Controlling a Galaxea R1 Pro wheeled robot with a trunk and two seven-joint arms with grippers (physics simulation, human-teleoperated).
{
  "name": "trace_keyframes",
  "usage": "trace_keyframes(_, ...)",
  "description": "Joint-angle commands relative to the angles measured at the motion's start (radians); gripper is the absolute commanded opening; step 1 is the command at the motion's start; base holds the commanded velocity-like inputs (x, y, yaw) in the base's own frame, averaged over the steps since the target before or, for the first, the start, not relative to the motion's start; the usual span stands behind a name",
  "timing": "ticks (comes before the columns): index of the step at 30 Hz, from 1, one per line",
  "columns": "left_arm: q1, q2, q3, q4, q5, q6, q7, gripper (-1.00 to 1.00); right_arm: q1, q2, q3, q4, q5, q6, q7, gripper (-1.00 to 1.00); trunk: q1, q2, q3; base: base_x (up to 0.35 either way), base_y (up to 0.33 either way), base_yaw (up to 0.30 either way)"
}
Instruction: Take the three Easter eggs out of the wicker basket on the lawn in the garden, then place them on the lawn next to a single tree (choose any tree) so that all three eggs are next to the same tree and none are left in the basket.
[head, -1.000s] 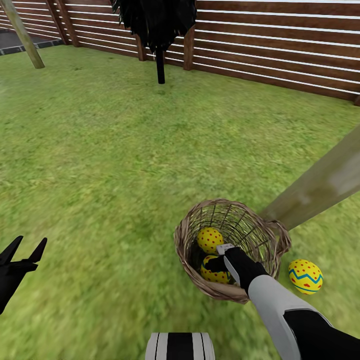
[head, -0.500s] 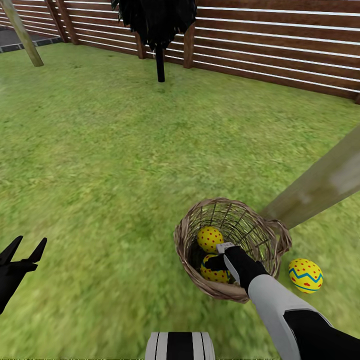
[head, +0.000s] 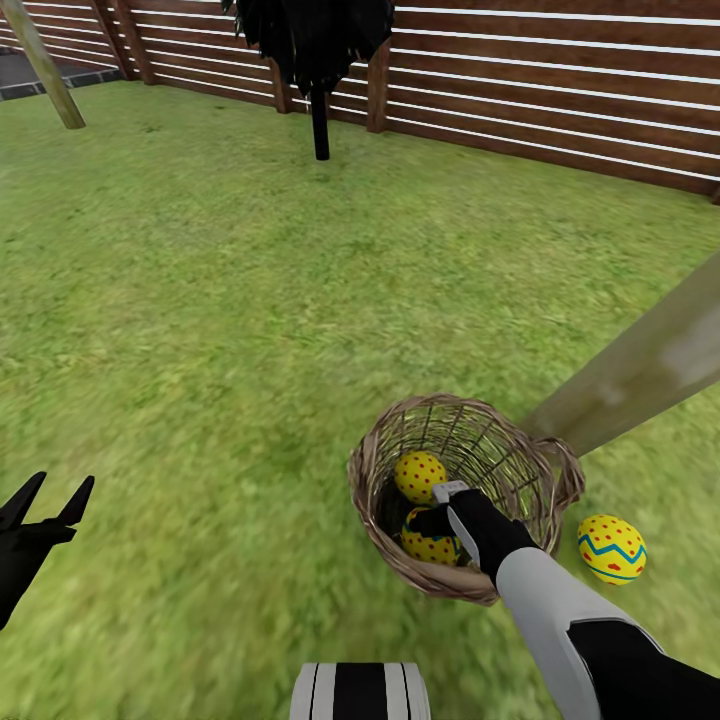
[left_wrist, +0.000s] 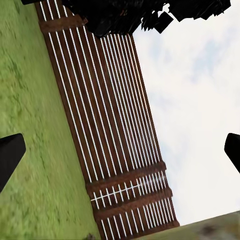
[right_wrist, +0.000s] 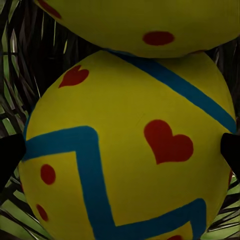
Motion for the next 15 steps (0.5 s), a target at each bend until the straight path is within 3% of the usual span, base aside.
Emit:
trace_keyframes(1, 0.0, 0.0, 0.0, 0.0, 0.002, 0.01, -0.002, 1.0, 0.001, -0.001, 0.002, 0.053, 0.021, 0.004, 0.005, -1.0, 0.0, 0.0, -0.001, 0.0, 0.0, 0.0)
trace_keyframes(9, 0.0, 0.001, 0.0, -0.002, 0.002, 0.01, -0.001, 1.0, 0.001, -0.002, 0.002, 0.053, 0.021, 0.004, 0.005, -1.0, -0.001, 0.0, 0.007, 0.0, 0.0, 0.0)
trace_keyframes(15, 0.0, 0.0, 0.0, -0.002, 0.002, 0.01, -0.001, 1.0, 0.001, -0.002, 0.002, 0.051, 0.021, 0.047, 0.005, -1.0, -0.001, 0.001, 0.011, 0.0, 0.0, 0.0)
